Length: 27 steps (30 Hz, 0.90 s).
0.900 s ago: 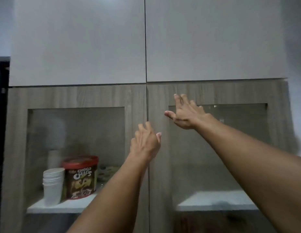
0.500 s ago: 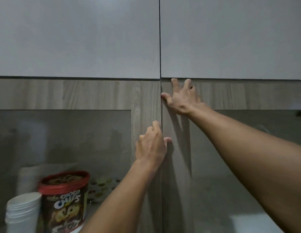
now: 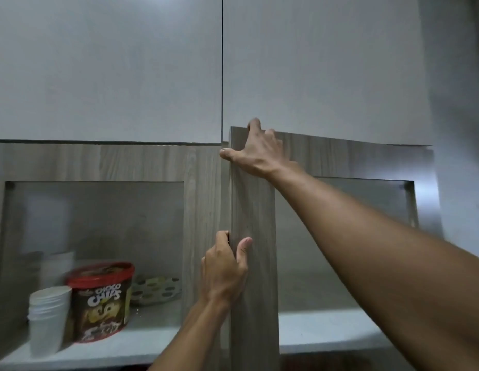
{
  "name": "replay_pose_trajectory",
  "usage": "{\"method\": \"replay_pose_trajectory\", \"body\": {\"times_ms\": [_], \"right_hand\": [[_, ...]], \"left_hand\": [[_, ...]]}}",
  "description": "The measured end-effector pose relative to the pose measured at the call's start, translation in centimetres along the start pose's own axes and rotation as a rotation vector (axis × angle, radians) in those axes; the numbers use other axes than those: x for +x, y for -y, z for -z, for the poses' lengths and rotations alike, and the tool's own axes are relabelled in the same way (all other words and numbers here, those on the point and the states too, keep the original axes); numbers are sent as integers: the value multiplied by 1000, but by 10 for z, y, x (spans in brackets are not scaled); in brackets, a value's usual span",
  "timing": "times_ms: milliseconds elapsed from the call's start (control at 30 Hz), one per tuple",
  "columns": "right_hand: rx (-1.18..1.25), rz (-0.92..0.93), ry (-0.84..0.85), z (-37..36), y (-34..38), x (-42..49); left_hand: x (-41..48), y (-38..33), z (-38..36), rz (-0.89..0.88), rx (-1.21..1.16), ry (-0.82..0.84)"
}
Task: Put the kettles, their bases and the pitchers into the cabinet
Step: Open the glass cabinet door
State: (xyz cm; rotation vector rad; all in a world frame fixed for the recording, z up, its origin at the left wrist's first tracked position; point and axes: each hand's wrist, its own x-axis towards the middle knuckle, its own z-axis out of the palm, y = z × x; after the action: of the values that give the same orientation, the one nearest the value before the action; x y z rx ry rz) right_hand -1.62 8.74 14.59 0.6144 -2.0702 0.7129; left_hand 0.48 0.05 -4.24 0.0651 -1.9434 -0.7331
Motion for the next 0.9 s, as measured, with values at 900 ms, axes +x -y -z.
{"method": "replay_pose_trajectory", "body": {"times_ms": [900], "right_hand": [[-150, -457, -113, 409, -155, -296]], "left_hand": [[-330, -422, -9, 61, -477, 465]]}}
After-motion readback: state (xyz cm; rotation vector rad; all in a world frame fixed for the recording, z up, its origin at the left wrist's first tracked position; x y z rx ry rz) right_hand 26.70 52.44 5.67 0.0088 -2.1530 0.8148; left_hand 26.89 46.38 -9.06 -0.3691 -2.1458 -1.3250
